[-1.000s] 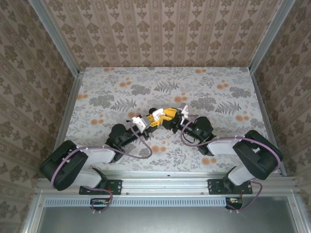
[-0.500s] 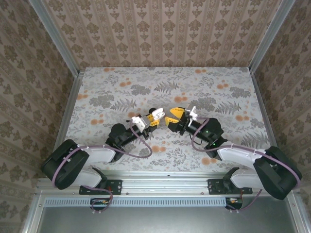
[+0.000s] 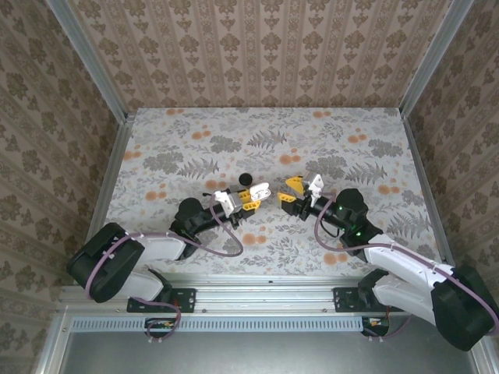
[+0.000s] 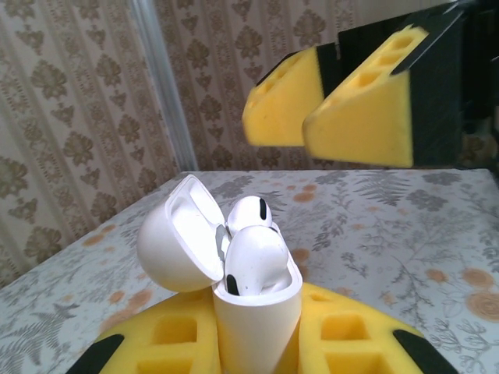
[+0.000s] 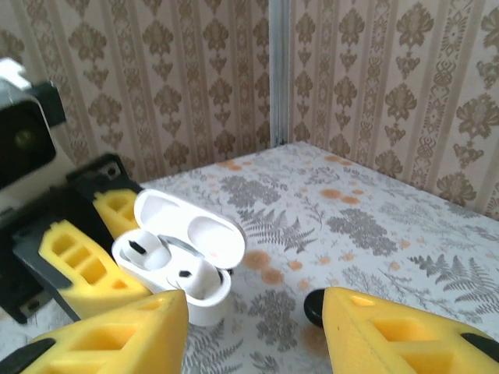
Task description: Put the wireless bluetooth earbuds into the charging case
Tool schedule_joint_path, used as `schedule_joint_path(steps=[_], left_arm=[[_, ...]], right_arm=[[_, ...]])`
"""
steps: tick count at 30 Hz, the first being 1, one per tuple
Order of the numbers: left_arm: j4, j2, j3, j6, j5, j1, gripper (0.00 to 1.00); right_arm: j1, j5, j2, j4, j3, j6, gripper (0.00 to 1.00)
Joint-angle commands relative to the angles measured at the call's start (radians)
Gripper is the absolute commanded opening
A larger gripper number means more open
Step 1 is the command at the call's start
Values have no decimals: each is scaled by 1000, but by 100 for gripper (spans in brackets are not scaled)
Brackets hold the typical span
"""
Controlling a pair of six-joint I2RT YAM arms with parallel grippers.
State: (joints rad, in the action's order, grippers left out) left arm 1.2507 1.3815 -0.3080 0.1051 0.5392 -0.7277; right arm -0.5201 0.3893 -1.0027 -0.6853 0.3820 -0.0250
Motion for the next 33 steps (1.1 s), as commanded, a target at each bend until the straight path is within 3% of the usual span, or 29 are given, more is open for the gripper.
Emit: schedule_joint_path(steps=[1,9,18,25,33], left_arm=[[46,13,-15,35,142,11,0],[44,30,-31,84,275,16,0],[38,37,-39,134,325,27,0],[40,43,-52,128,379,29,0],[39,45,-59,120,385,27,0]], right_arm=[[26,108,45,134,8,-157,50],[71,240,67,246,40,-229,50],[70,384,24,221,57,-208,51],[69,447,-19,342,113,-335,59],[63,507,-94,397,174,-424,58]])
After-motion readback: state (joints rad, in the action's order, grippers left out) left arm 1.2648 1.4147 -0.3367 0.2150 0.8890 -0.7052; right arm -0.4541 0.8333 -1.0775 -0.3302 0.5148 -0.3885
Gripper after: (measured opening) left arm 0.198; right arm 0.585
